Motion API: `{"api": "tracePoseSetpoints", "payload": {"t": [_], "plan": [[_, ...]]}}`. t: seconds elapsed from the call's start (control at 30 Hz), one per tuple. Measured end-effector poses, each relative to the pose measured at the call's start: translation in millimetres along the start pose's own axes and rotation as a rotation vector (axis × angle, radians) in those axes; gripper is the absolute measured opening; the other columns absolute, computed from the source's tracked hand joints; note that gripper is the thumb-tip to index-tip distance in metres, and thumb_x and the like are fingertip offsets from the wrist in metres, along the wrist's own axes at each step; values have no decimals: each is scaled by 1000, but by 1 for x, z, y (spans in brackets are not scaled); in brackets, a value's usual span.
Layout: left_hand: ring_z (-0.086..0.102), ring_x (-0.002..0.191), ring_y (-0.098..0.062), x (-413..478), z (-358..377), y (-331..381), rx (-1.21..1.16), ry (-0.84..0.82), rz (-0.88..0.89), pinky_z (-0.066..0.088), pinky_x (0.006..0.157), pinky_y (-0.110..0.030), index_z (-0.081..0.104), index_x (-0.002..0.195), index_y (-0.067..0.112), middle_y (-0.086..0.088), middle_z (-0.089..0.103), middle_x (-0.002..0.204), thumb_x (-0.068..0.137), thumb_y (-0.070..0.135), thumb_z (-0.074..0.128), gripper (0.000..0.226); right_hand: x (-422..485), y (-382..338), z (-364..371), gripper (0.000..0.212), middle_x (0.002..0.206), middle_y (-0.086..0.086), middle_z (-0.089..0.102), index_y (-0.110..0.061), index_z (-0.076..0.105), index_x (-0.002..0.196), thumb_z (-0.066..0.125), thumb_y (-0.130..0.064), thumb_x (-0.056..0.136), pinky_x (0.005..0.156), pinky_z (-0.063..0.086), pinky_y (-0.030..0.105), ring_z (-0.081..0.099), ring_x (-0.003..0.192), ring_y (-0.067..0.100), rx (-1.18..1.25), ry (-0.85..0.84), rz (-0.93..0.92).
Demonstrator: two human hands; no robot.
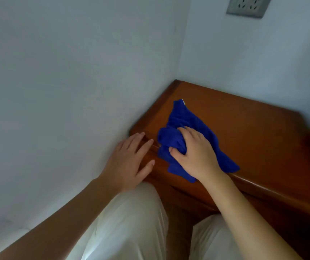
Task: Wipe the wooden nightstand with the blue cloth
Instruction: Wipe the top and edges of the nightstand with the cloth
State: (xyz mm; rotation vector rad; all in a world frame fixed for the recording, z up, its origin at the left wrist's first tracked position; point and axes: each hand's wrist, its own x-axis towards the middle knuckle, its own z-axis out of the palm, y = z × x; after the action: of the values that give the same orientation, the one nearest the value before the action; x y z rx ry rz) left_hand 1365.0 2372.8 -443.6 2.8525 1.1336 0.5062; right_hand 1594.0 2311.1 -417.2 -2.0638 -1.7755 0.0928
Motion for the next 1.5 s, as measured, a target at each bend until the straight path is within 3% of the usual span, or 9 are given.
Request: {"api": "tracePoseSetpoints", "payload": {"t": [0.3, 0.47, 0.63, 0.8, 0.93, 1.1, 1.27, 1.37, 1.5], "plan": [[36, 144, -30, 27, 7, 48, 1, -25, 232, 26, 121, -47, 45, 149, 19, -13, 42, 155, 100, 55, 36, 62, -71, 82, -50, 44, 132, -9, 61, -28, 57, 127, 54, -54, 92, 107, 43, 35, 55, 124, 17, -30, 139, 223], [40, 141, -36, 26, 22, 69, -78, 39, 150, 27, 119, -54, 53, 143, 15, -16, 49, 147, 97, 49, 44, 58, -66, 76, -41, 56, 130, -1, 63, -21, 60, 128, 46, -58, 89, 108, 44, 42, 57, 122, 24, -127, 205, 295], [41, 140, -37, 24, 29, 75, -91, 115, 137, 24, 120, -54, 55, 141, 12, -18, 50, 146, 95, 45, 47, 57, -70, 74, -42, 50, 131, -7, 61, -26, 58, 127, 50, -58, 90, 110, 42, 40, 55, 124, 19, -65, 169, 241], [42, 139, -35, 26, 29, 79, -65, 129, 115, 26, 120, -53, 57, 138, 13, -17, 52, 143, 94, 48, 46, 57, -100, 78, -50, 60, 142, -9, 55, -27, 53, 139, 60, -56, 87, 114, 38, 35, 50, 132, 15, -15, 141, 179], [42, 138, -33, 27, 28, 80, -66, 126, 102, 26, 119, -52, 57, 138, 14, -15, 53, 142, 95, 49, 44, 57, -89, 99, -61, 43, 125, -12, 62, -29, 59, 123, 61, -54, 88, 105, 44, 33, 57, 119, 13, 6, 190, 238], [47, 133, -32, 31, 27, 84, -78, 147, 67, 33, 114, -51, 62, 131, 14, -13, 57, 137, 95, 46, 44, 51, -48, 104, -53, 41, 115, -9, 66, -30, 62, 109, 48, -61, 85, 103, 47, 49, 61, 111, 21, -42, 217, 347], [54, 121, -30, 44, 16, 95, -88, 146, 45, 42, 100, -48, 65, 124, 16, -8, 61, 127, 95, 48, 44, 48, -67, 88, -48, 41, 122, -15, 62, -33, 59, 120, 51, -59, 89, 109, 42, 43, 56, 119, 13, -25, 163, 190], [52, 128, -27, 48, 18, 108, -86, 92, 182, 41, 104, -46, 61, 133, 17, -6, 59, 135, 96, 46, 44, 50, -88, 94, -54, 44, 125, -13, 63, -31, 60, 123, 57, -58, 88, 107, 43, 33, 56, 120, 11, -10, 211, 189], [48, 135, -25, 43, 24, 113, -85, 60, 207, 35, 114, -50, 58, 137, 21, -5, 56, 142, 97, 48, 42, 50, -79, 115, -64, 30, 107, -15, 65, -32, 61, 104, 57, -56, 86, 96, 50, 37, 61, 103, 12, -13, 270, 309]]}}
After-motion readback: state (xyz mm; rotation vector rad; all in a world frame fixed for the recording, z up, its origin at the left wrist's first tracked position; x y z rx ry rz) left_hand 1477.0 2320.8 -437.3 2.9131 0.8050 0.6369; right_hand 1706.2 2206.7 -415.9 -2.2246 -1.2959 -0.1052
